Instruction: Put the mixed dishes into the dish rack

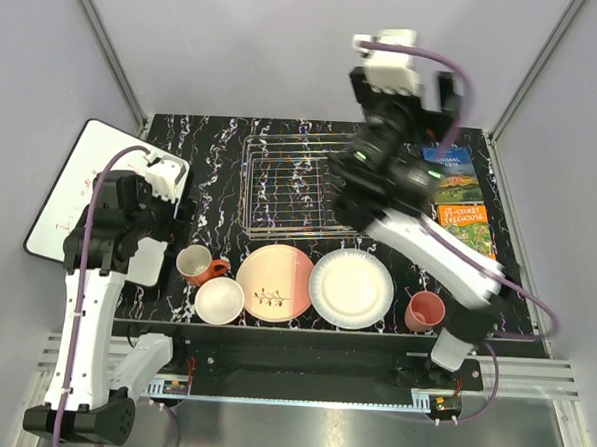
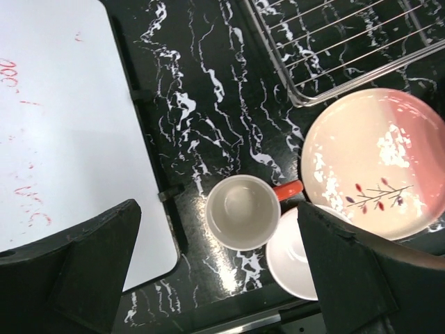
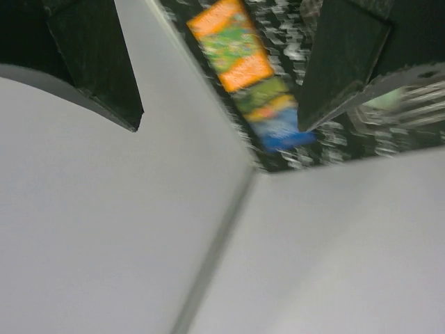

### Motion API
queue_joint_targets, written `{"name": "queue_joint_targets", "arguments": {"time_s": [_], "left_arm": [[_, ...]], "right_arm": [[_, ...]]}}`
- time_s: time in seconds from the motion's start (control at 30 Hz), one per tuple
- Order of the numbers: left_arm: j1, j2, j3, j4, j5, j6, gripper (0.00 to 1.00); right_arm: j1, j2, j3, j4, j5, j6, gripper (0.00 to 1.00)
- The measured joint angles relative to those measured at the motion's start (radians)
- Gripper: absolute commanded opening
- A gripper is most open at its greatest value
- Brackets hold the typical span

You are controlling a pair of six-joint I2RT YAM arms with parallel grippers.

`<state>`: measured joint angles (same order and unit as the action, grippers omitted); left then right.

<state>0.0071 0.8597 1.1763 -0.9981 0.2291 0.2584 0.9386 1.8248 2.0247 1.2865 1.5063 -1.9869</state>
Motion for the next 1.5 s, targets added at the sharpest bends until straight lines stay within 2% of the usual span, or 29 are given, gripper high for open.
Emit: {"name": "queue_joint_targets", "arguments": {"time_s": [0.07,0.1,0.13,0.23,0.3,0.37,0.43,0.53,0.6,0.73,0.83,0.97,1.2,1.5], "left_arm": [[0.0,0.012,0.003,-0.003,-0.007,0.015,0.99],[0.0,0.024,0.009,-0.005,-0.007,0.022,0.99],[0.0,0.041,0.021,-0.006,-0.001,0.025,0.99],[-0.003,0.084,0.048,-0.01,0.048,0.031,0.99],[-0.032,0.101,0.059,-0.027,0.084,0.045,0.99],[-0.09,0.103,0.06,-0.072,0.114,0.076,0.99],[-0.164,0.096,0.047,-0.126,0.126,0.121,0.99],[-0.272,0.064,-0.01,-0.207,0.122,0.173,0.99],[-0.369,0.032,-0.074,-0.264,0.099,0.194,0.99],[-0.466,0.0,-0.164,-0.334,0.056,0.217,0.99],[-0.528,0.008,-0.185,-0.357,0.024,0.223,0.99],[-0.629,0.048,-0.201,-0.336,-0.013,0.224,0.99],[-0.769,0.132,-0.328,-0.214,-0.079,0.223,0.99],[-0.82,0.203,-0.362,-0.06,-0.126,0.211,0.94]], "right_arm": [[0.119,-0.148,-0.021,-0.092,-0.023,0.1,1.0],[0.159,-0.251,-0.05,-0.248,-0.052,0.282,1.0],[0.162,-0.348,-0.008,-0.549,-0.105,0.538,1.0],[0.048,-0.415,0.279,-1.172,-0.323,1.085,1.0],[0.005,-0.436,0.401,-1.397,-0.437,1.32,1.0],[-0.021,-0.459,0.438,-1.572,-0.552,1.507,1.0],[-0.079,-0.462,0.406,-1.703,-0.642,1.656,1.0],[-0.244,-0.449,0.266,-1.86,-0.798,1.848,1.0],[-0.399,-0.414,0.145,-1.958,-0.932,1.996,1.0],[-0.571,-0.357,-0.129,-2.037,-1.08,2.178,1.0],[-0.607,-0.357,-0.285,-2.081,-1.125,2.261,1.0],[-0.612,-0.378,-0.344,-2.074,-1.148,2.329,1.0],[-0.652,-0.467,-0.436,-2.019,-1.149,2.412,1.0],[-0.686,-0.484,-0.522,-1.97,-1.155,2.457,1.0]]}}
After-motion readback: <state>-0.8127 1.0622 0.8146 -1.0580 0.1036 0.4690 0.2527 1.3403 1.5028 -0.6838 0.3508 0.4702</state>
